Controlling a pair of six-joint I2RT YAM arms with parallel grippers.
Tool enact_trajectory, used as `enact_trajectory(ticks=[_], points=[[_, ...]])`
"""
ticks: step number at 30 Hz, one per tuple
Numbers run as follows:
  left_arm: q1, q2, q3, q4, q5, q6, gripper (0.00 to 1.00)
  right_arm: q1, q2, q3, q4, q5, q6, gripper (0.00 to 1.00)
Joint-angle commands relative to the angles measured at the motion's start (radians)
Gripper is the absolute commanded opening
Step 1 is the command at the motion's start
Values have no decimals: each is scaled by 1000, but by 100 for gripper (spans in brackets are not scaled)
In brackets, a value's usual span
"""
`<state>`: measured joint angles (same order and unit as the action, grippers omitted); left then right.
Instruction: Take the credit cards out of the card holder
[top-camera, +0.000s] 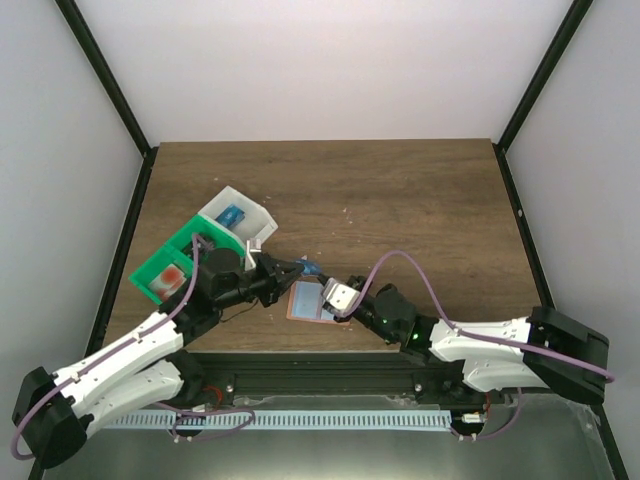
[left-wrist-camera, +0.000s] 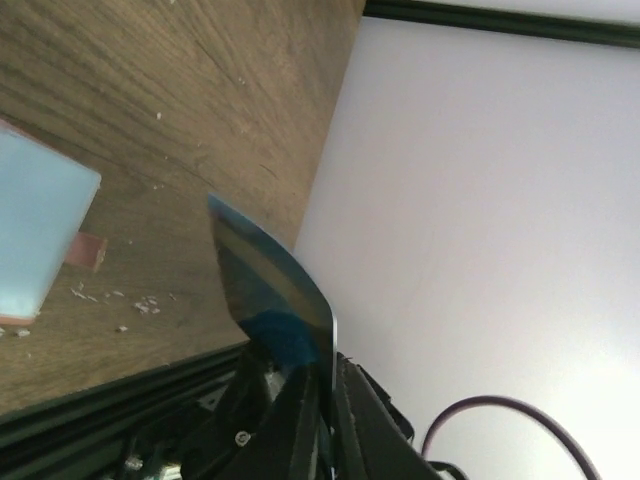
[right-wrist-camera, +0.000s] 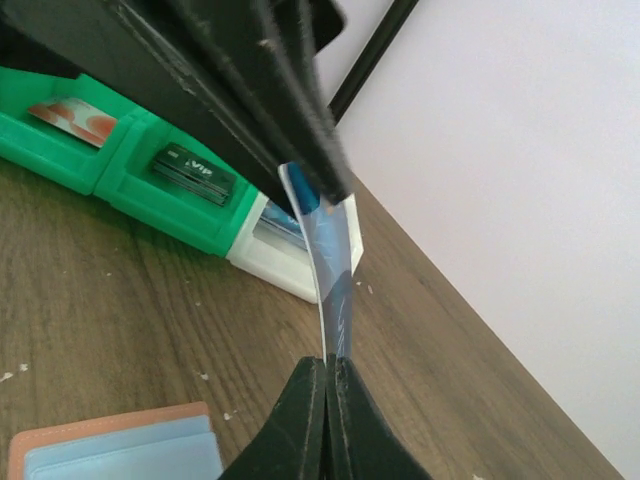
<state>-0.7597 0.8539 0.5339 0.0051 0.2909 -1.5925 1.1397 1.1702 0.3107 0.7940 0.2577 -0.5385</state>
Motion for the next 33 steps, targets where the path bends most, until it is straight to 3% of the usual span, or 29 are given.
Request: enact_trajectory(ticks=[1, 6, 10, 17, 19, 24, 27, 33], points=[[2, 8, -26, 47, 20, 6, 0, 17, 5, -8, 65, 14, -6, 1], [5, 4, -70, 129, -4, 98, 0, 17, -11, -40, 81, 19, 73, 28], [28, -6, -96, 191, -21, 282, 0, 17, -105, -113, 101, -27, 191, 53], [57, -33, -76, 96, -86, 552, 0, 17, -322, -120, -146, -14, 450, 81], [61, -46, -58, 49, -128, 600, 0, 17, -378, -96, -241, -8, 529, 99], [98, -67, 5, -42, -244, 738, 0, 17, -475, -27, -492, 58, 789, 100], [180, -34, 56, -101, -225, 793, 0, 17, -503, 13, -619, 115, 979, 100], [398, 91, 135, -175, -118, 835, 0, 17, -539, 35, -678, 95, 1043, 100]])
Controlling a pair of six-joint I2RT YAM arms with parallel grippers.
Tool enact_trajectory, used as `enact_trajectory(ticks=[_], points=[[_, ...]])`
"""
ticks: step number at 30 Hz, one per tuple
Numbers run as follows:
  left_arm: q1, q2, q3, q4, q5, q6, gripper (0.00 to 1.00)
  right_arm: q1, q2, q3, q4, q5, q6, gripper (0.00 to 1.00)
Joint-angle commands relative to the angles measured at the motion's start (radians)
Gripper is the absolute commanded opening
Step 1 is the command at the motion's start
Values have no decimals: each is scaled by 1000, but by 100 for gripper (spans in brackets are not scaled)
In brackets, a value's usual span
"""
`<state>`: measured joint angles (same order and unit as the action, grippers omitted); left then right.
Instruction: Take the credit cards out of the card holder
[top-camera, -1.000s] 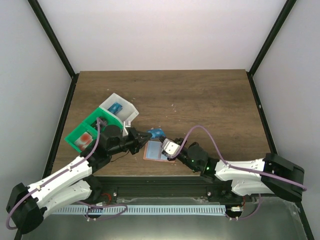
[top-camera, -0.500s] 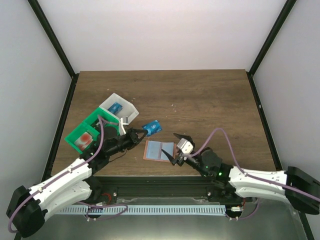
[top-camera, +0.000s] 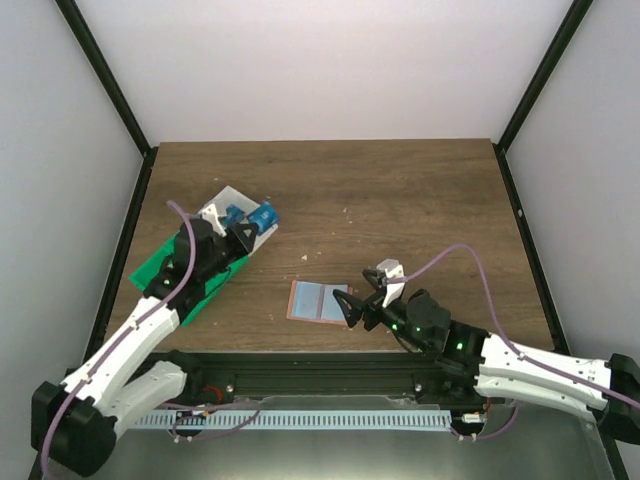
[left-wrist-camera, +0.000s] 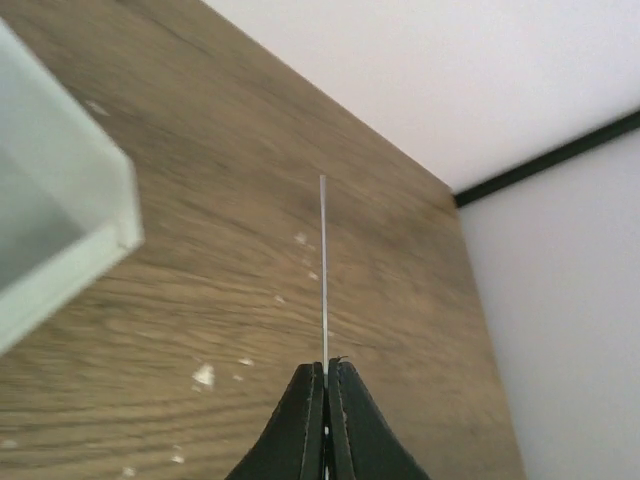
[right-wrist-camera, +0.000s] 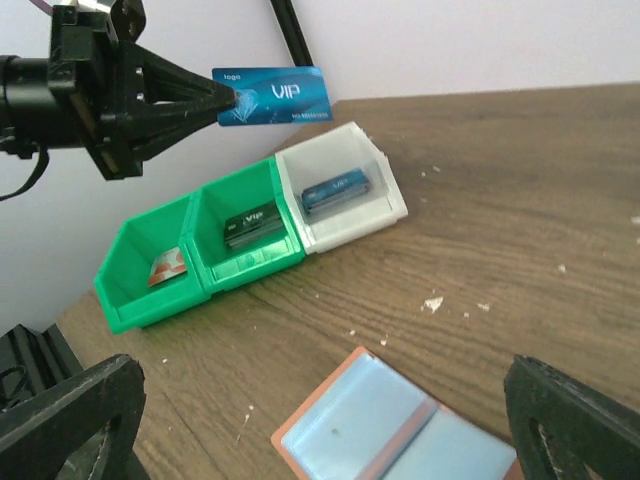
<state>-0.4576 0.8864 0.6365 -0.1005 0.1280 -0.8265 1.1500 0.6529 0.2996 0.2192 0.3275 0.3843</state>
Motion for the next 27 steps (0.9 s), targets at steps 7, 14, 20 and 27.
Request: enact_trajectory(ticks=[7, 14, 20, 27], points=[[261, 263, 138, -75, 61, 105, 0, 6, -53, 68, -134, 17, 51, 100], [341, 440, 253, -146, -14, 102, 0, 5, -92, 98, -154, 18, -9, 100], [352, 547, 325, -198, -110, 50, 0, 5, -107, 125, -179, 14, -28, 100], [365, 666, 389, -191, -123, 7, 0, 5, -128, 128, -187, 6, -13, 100]])
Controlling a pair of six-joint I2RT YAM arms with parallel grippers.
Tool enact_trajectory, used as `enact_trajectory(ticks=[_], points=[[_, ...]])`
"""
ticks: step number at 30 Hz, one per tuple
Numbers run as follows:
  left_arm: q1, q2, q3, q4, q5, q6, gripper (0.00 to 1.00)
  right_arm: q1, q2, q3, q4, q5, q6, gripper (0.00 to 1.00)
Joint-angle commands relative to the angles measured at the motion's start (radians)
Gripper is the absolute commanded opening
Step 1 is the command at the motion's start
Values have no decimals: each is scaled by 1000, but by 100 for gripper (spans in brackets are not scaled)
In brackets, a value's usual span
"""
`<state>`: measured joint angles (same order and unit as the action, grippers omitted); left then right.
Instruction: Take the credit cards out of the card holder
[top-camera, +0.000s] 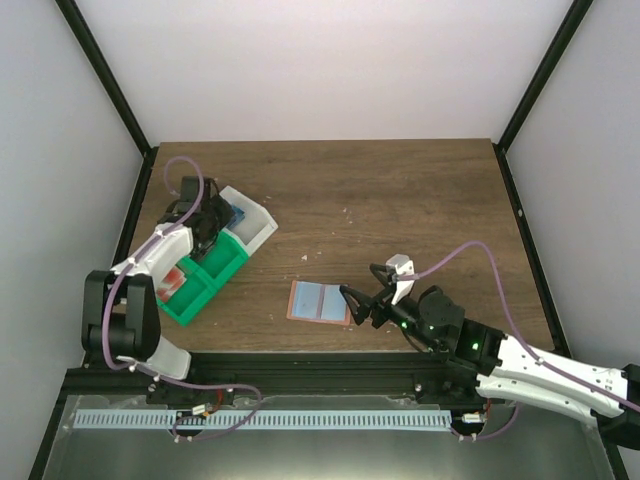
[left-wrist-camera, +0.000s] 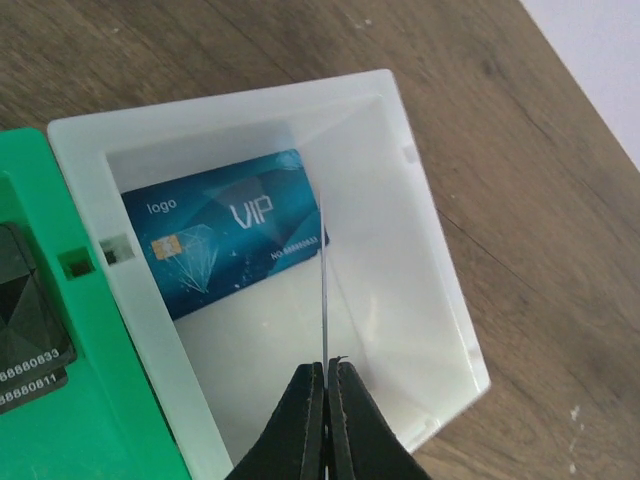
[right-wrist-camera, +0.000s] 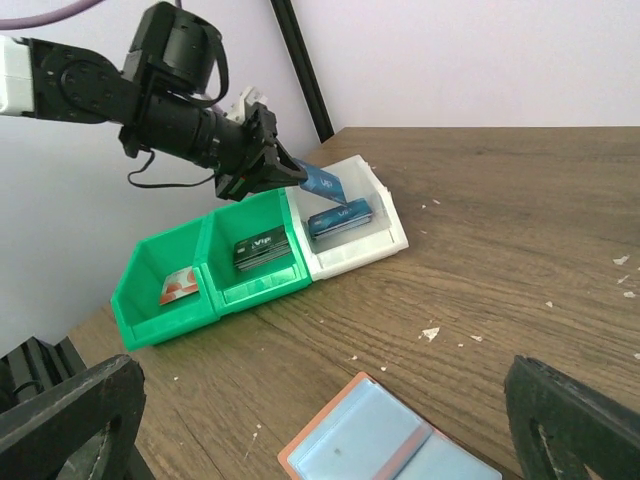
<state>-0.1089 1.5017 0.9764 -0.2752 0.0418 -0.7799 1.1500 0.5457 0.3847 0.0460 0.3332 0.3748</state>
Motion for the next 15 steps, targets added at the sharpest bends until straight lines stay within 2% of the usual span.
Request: enact_trajectory(ticks=[1, 8, 15], points=[[26, 77, 62, -22, -33, -52, 0, 5, -24, 44, -16, 0, 0, 100], [48, 178, 145, -10, 0, -72, 0, 4, -35, 32, -26, 8, 29, 100], [48, 234, 157, 3, 10, -59, 0, 5, -27, 37, -35, 23, 37, 100]])
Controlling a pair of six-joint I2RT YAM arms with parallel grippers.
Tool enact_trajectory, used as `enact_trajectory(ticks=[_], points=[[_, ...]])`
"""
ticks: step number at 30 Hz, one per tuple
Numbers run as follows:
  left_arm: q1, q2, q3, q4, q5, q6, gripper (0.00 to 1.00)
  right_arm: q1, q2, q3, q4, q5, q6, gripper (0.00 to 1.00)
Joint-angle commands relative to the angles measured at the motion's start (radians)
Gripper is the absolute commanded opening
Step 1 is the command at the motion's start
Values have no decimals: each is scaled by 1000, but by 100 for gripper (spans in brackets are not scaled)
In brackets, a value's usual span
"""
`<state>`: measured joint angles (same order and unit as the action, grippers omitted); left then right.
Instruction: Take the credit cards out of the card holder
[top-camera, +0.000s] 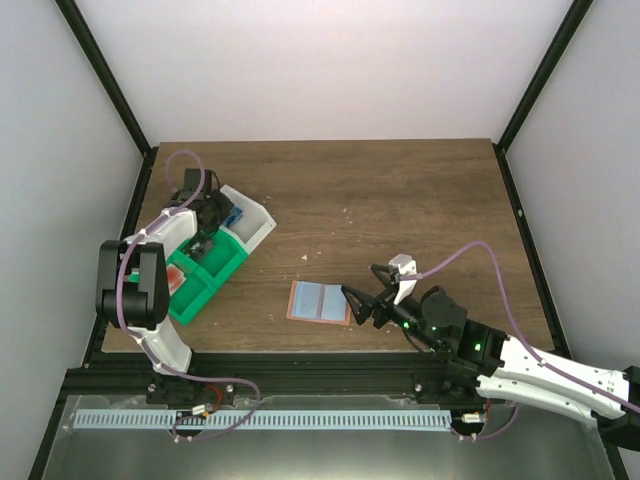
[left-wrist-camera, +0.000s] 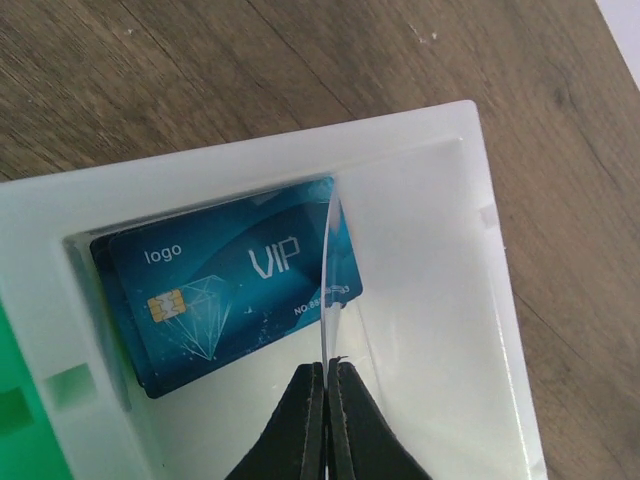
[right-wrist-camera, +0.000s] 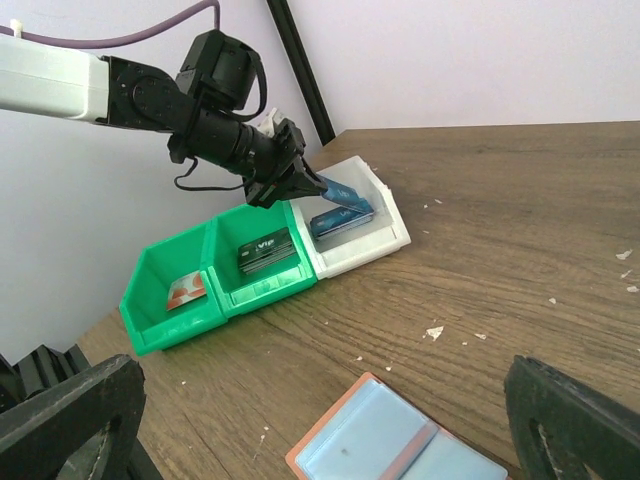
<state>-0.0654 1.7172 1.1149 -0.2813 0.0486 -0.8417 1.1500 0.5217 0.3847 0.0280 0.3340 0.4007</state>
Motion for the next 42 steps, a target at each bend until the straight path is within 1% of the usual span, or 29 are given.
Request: enact_trajectory(ticks=[1, 8, 10, 22, 26, 31, 39, 42], points=[[4, 19, 17, 13, 0, 5, 0, 5, -2, 37, -20, 26, 11, 100], [4, 20, 1, 27, 2, 16, 1, 5, -3, 32, -28, 41, 18, 100], [4, 18, -13, 45, 16, 13, 6, 7, -1, 30, -27, 39, 21, 100], [4, 18, 11, 21, 17, 18, 17, 5, -6, 33, -50, 41, 23, 100], [4, 9, 11, 12, 1, 17, 20, 6, -7, 32, -52, 48, 24, 100], [3, -9, 2, 12, -17, 35, 28, 5, -5, 42, -53, 49, 17, 100], [0, -46, 2, -3, -70, 60, 31, 4, -6, 46, -62, 50, 9, 100], [-3, -59, -2, 2, -86, 63, 38, 4, -3, 46, -68, 42, 21, 100]])
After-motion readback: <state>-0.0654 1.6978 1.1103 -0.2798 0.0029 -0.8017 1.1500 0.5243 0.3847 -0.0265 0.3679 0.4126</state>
